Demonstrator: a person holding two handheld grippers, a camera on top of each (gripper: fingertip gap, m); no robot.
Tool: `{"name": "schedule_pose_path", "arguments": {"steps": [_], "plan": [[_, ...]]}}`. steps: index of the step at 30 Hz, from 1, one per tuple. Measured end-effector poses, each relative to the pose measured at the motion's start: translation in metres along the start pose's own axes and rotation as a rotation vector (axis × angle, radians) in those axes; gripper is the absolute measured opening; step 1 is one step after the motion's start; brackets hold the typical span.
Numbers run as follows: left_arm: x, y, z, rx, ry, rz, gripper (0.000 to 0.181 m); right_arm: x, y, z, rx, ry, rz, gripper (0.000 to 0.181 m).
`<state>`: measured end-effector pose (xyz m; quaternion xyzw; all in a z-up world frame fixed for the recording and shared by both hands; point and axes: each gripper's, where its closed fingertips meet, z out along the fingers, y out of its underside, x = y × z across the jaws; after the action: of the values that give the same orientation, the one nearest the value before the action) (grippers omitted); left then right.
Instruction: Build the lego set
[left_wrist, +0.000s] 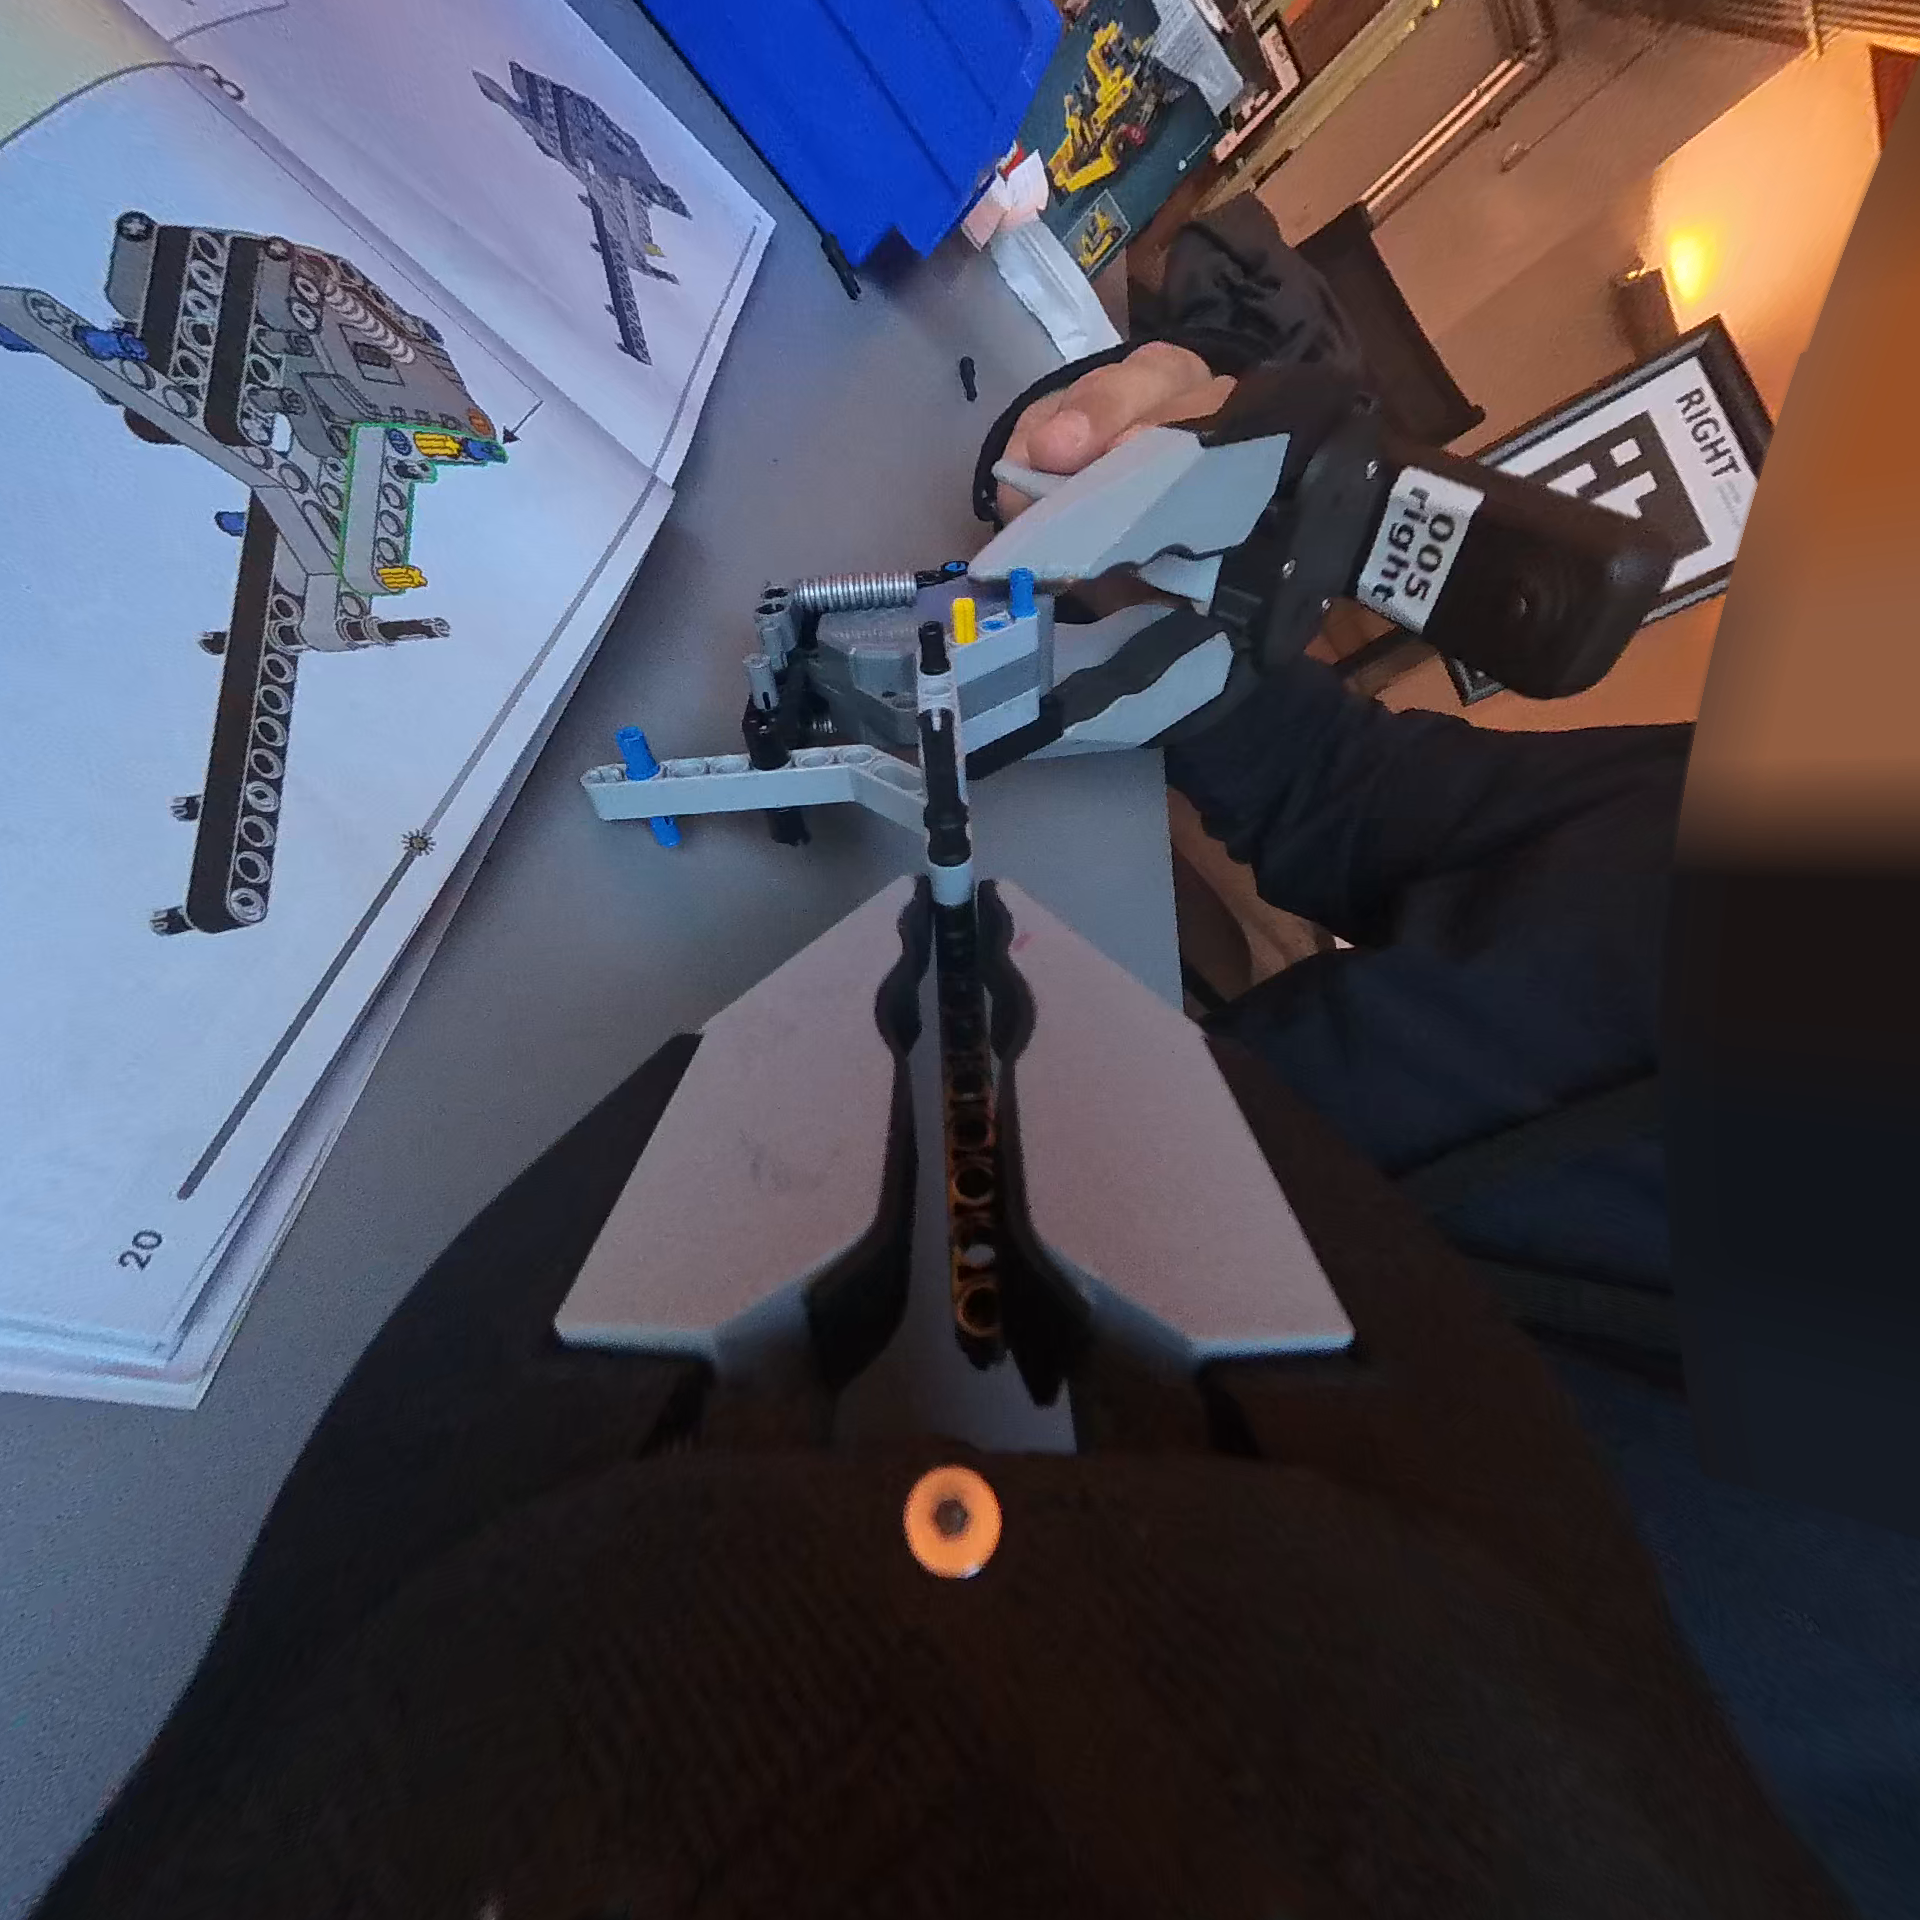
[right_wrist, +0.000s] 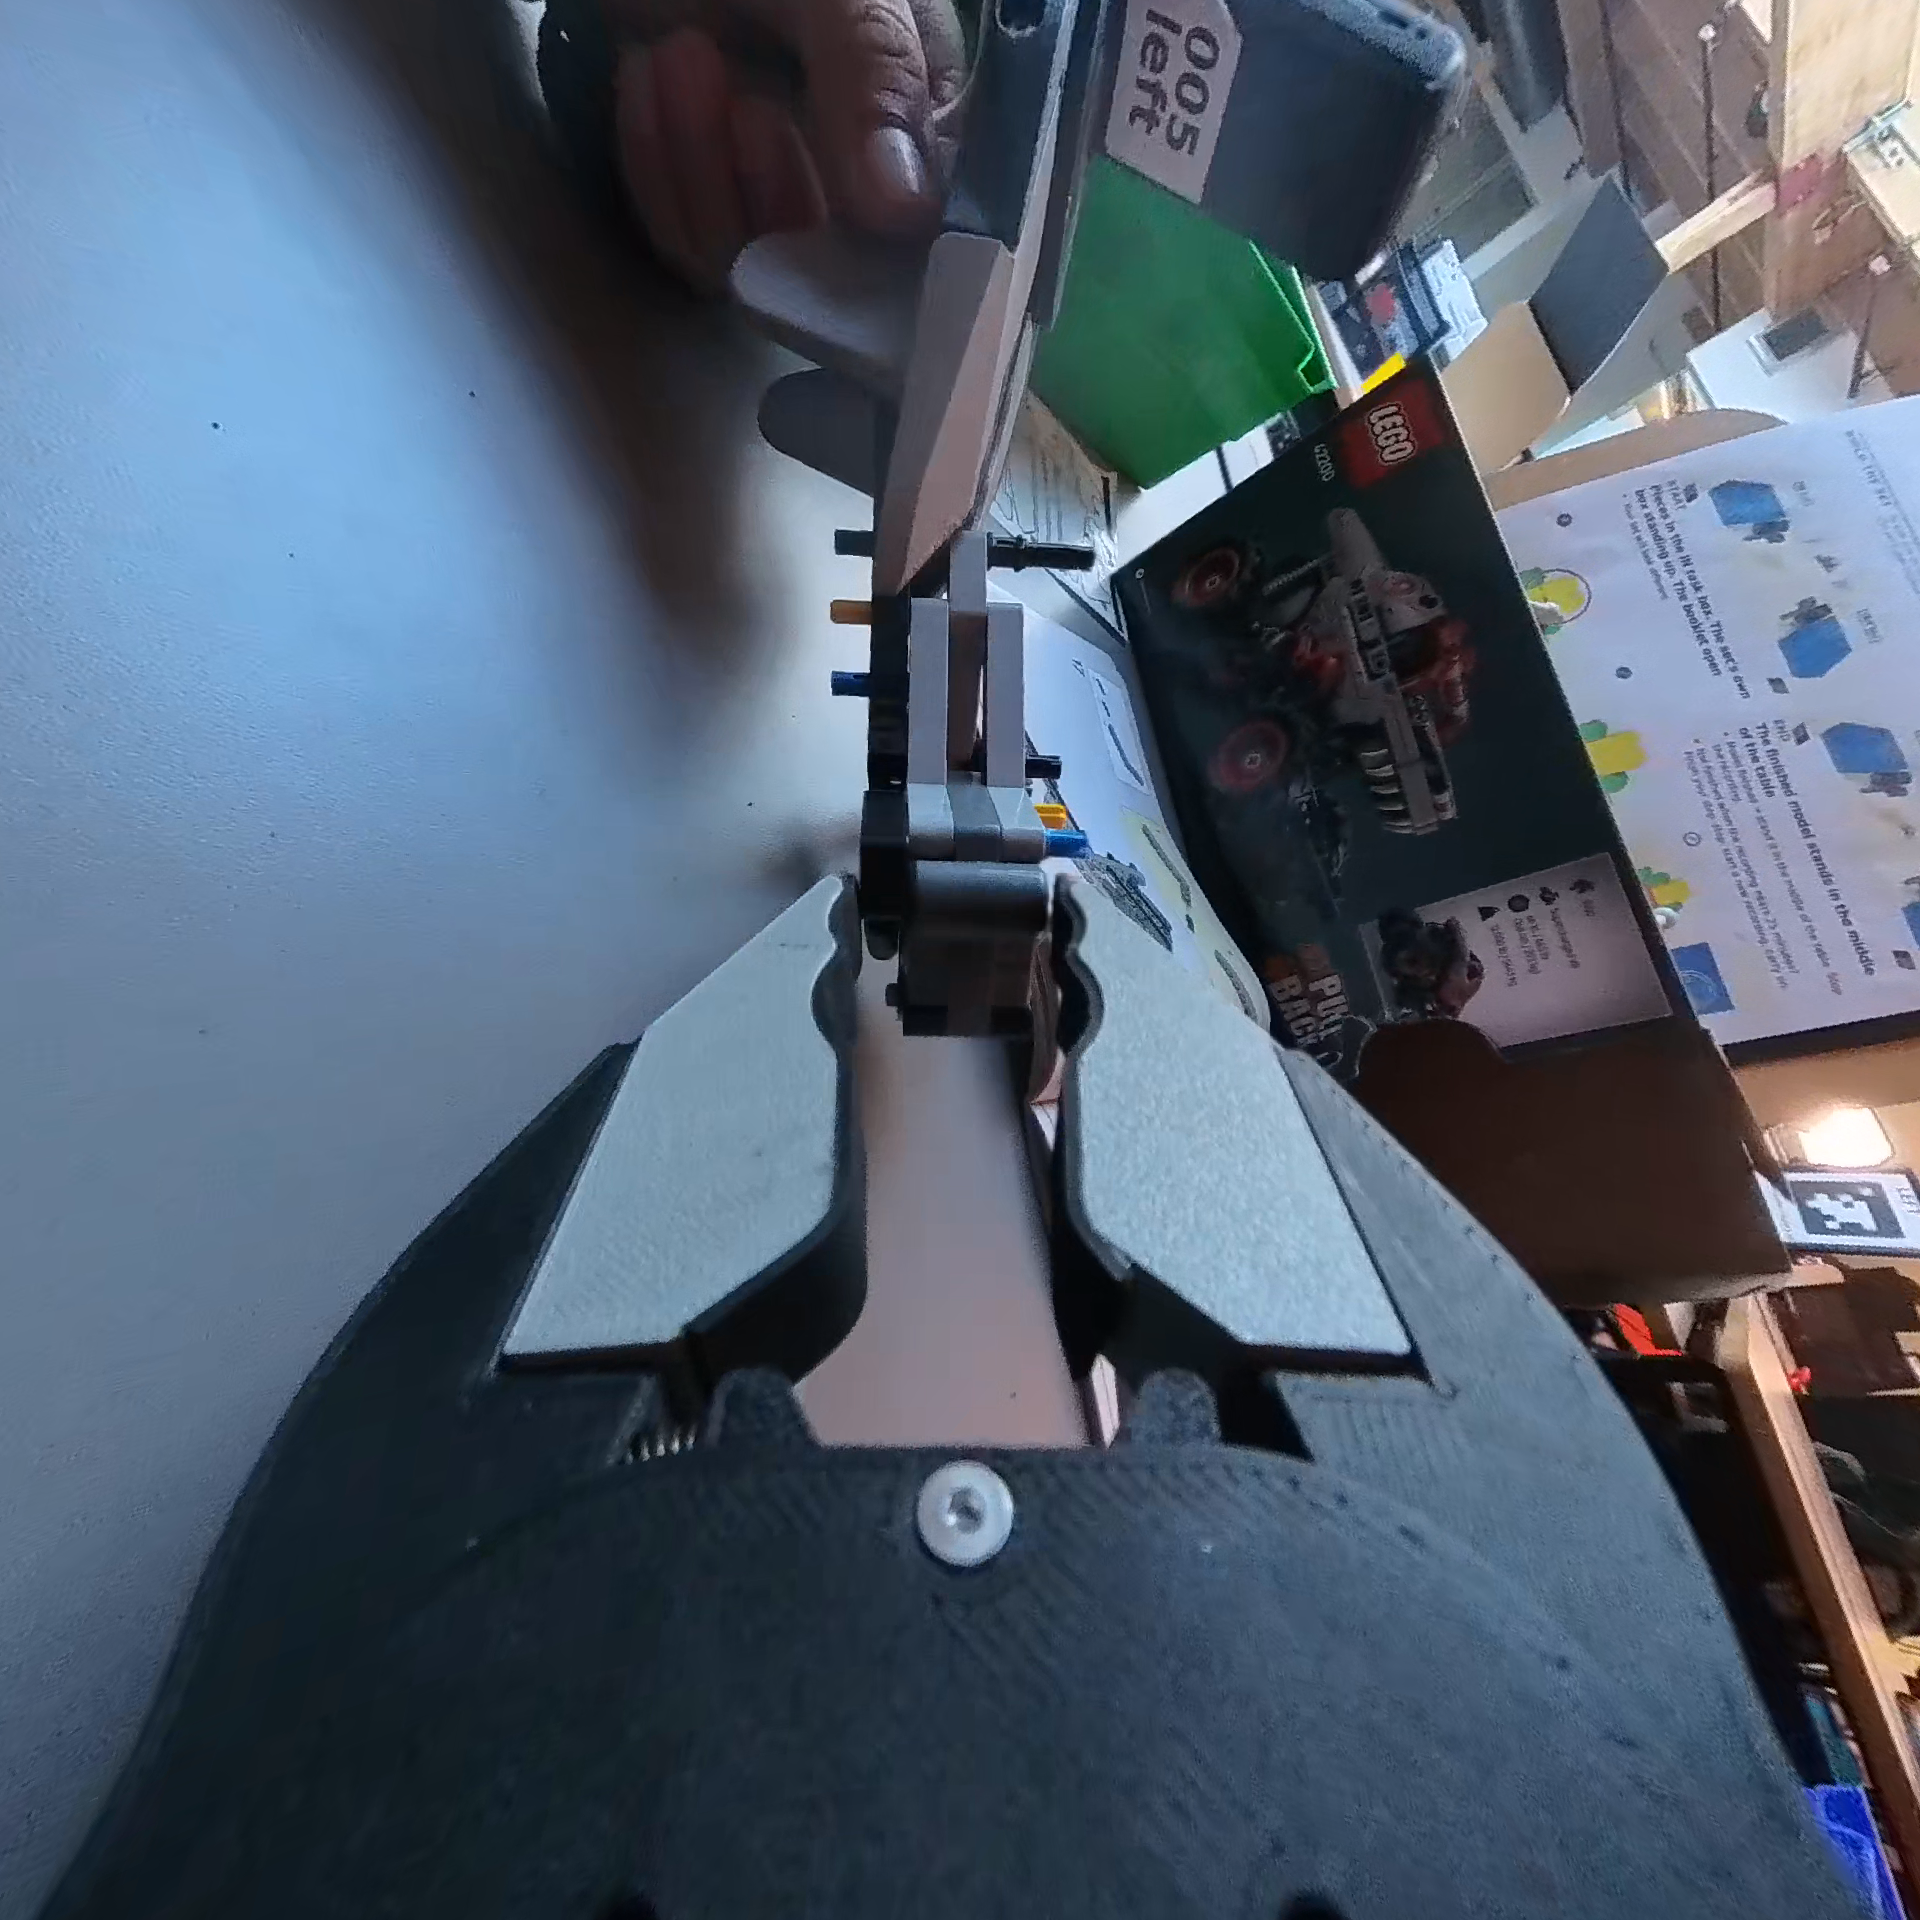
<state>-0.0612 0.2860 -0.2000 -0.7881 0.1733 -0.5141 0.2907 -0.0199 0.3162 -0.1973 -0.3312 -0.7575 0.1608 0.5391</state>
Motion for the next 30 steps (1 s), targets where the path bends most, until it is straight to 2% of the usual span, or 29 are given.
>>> {"name": "schedule_pose_path", "arguments": {"steps": [22,30], "plan": [[-0.005,-0.006,-0.005,0.041,-0.019,-0.025,0.005,-0.006,0.005,0.001,0.020,-0.097,0.132,0.048],[-0.002,-0.009,-0.001,0.066,0.019,-0.067,0.006,-0.004,-0.008,0.000,0.083,-0.100,0.185,0.056]]}}
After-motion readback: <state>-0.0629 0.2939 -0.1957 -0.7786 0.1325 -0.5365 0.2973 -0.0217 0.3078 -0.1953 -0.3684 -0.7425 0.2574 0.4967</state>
